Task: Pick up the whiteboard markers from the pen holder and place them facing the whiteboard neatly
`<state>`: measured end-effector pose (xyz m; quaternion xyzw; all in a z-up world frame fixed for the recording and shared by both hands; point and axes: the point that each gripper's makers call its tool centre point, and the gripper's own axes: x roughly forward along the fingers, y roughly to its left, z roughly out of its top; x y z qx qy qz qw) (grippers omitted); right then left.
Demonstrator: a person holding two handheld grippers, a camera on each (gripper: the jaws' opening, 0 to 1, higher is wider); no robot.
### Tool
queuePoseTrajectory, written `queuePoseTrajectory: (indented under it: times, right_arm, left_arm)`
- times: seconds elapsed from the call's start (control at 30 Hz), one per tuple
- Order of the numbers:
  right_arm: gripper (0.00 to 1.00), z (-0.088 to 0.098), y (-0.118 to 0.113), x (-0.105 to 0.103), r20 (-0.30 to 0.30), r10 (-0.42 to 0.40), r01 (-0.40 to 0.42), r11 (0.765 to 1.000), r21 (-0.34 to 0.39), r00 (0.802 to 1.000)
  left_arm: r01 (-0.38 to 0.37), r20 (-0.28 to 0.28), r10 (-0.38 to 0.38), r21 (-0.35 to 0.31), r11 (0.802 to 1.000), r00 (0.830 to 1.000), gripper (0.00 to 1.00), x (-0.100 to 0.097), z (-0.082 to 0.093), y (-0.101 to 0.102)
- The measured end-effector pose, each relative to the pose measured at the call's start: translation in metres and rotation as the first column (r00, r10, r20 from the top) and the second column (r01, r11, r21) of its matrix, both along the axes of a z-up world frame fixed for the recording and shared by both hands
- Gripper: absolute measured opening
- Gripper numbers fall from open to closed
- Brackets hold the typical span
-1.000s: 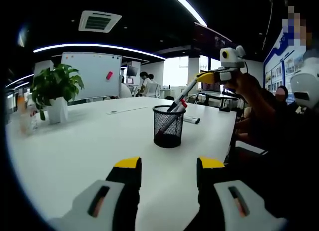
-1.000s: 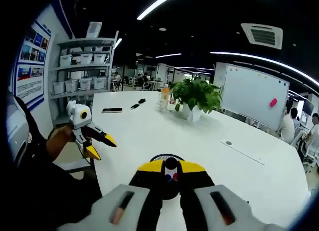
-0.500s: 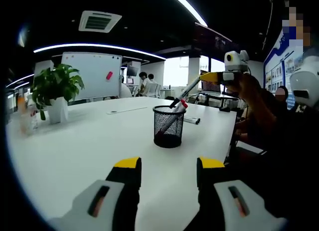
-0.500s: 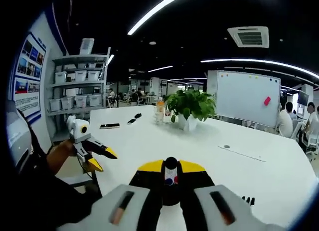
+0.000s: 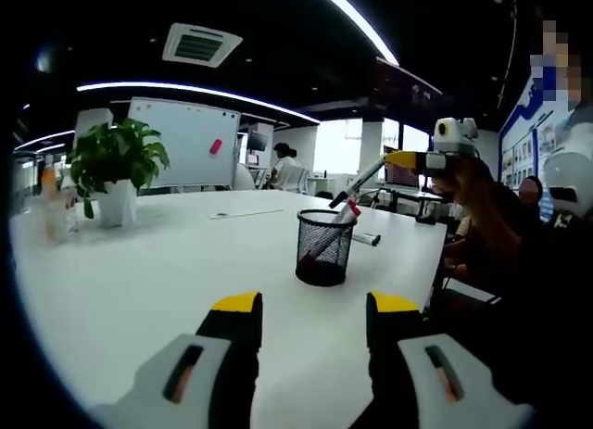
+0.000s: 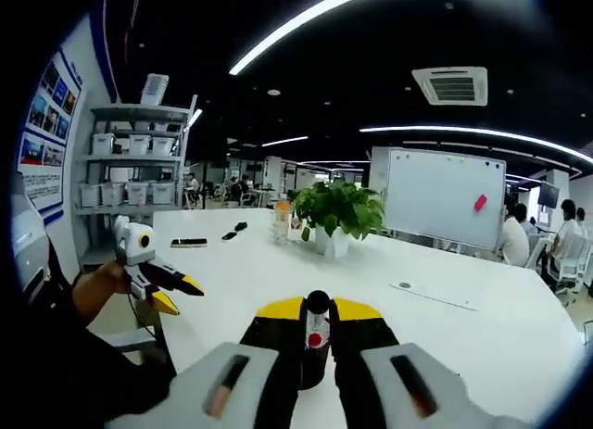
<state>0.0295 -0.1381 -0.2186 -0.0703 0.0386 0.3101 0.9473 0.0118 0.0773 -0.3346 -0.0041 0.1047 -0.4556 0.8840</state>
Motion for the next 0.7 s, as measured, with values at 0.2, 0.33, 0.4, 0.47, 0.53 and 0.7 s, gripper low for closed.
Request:
queuePoseTrajectory:
  times: [0.2,0.33,0.4,0.47,0.53,0.7]
  right_arm:
    - [0.13,0.000,0.000,-0.001,0.015,-0.010,0.010,1.000,0.020,1.000]
    - [0.12,0.002,-0.002,0.000,0.028,-0.013,0.012,0.999,0.038,1.000]
    - [0.12,0.003,-0.003,0.000,0.034,-0.016,0.014,0.999,0.045,0.999]
    - [0.12,0.004,-0.006,0.000,0.045,-0.026,0.024,0.998,0.051,0.999]
    - [0.12,0.005,-0.009,0.000,0.051,-0.031,0.028,0.998,0.058,0.998]
    - [0.13,0.007,-0.015,0.000,0.053,-0.043,0.039,0.996,0.077,0.998]
  left_arm:
    - [0.004,-0.008,-0.003,0.039,0.999,1.000,0.46,0.001,-0.008,0.000]
    - [0.009,-0.002,-0.009,0.039,0.999,1.000,0.46,0.000,-0.007,-0.001]
    - [0.008,-0.003,-0.008,0.041,0.999,1.000,0.46,0.000,-0.007,0.000]
    - [0.007,-0.004,-0.006,0.045,0.999,1.000,0.46,0.000,-0.008,0.000]
    - [0.008,-0.006,-0.008,0.047,0.999,1.000,0.46,0.000,-0.009,0.000]
    - [0.012,-0.004,-0.012,0.047,0.999,1.000,0.46,-0.001,-0.009,-0.001]
